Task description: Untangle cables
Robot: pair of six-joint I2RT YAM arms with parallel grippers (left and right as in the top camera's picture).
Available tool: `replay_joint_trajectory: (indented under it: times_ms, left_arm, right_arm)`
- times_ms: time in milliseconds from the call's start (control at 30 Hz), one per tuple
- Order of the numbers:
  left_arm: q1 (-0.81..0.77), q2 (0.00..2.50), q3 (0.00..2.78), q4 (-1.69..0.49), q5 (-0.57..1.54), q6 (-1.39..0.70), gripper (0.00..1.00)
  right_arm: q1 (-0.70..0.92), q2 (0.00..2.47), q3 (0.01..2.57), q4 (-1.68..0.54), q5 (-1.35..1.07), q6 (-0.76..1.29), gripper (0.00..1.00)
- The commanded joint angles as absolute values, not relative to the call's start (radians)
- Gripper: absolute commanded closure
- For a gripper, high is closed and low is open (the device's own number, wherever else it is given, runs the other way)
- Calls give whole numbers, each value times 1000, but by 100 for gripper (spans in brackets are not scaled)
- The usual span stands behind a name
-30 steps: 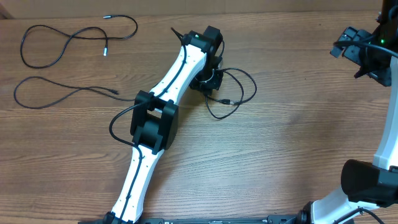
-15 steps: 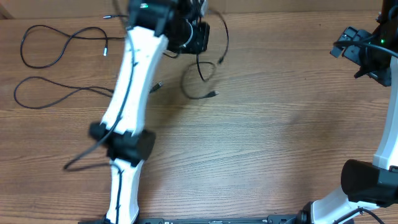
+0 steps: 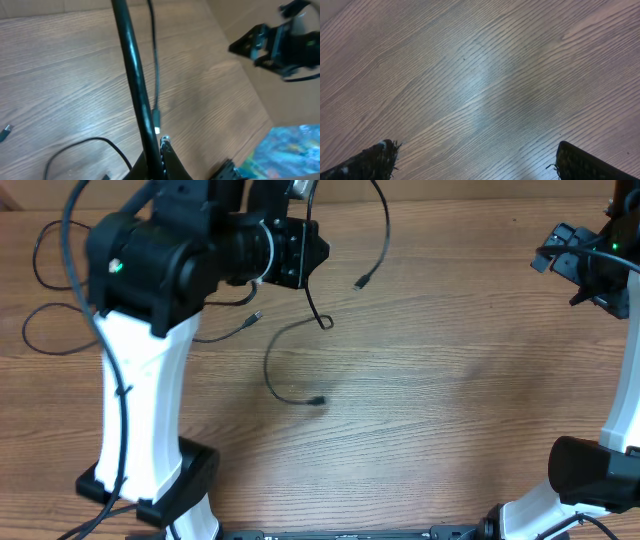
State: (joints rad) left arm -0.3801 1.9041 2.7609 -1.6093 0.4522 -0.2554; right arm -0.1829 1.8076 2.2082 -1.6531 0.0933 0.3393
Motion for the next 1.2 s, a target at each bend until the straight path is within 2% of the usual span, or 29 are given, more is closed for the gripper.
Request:
replay_joint_trajectory:
  times_ms: [0,167,333,533,633,700,867,1033,1167]
  left_arm:
    - [-387,1855,2769,-1598,469,-370,96]
    - [-386,1846,2769,-1547,464,-535,96]
    - [-386,1846,2769,-1485,461,-826,96]
    - [-386,1846,2769,-1428,404,-1269,96]
    - [-386,1848,2769,-1409,284,-1469,96]
    - [-386,1850,2769,-1407,252,-1585,96]
    - [-387,1850,2769,-1362,263,-1742,96]
    - [-377,1850,2769,-1349,240,-1903,96]
    - [-350,1850,2769,-1353,155,-1934,96]
  right_arm:
    - [-185,1798,2202,-1651,100,339,0]
    - [-186,1798,2202,-1648,97,340,0]
    - [-185,1798,2202,-1536,60,343,0]
    - [-179,1798,2202,-1593,-493,340,0]
    - [-137,1798,2200,-1604,-771,122,0]
    - [-90,1798,2200,-1627,-868,-13,0]
    - [76,1798,2200,-1643,-884,-168,0]
    - [196,1795,2201,-1563,-892,-169,0]
    - [221,1776,2201,-1521,-899,-165,0]
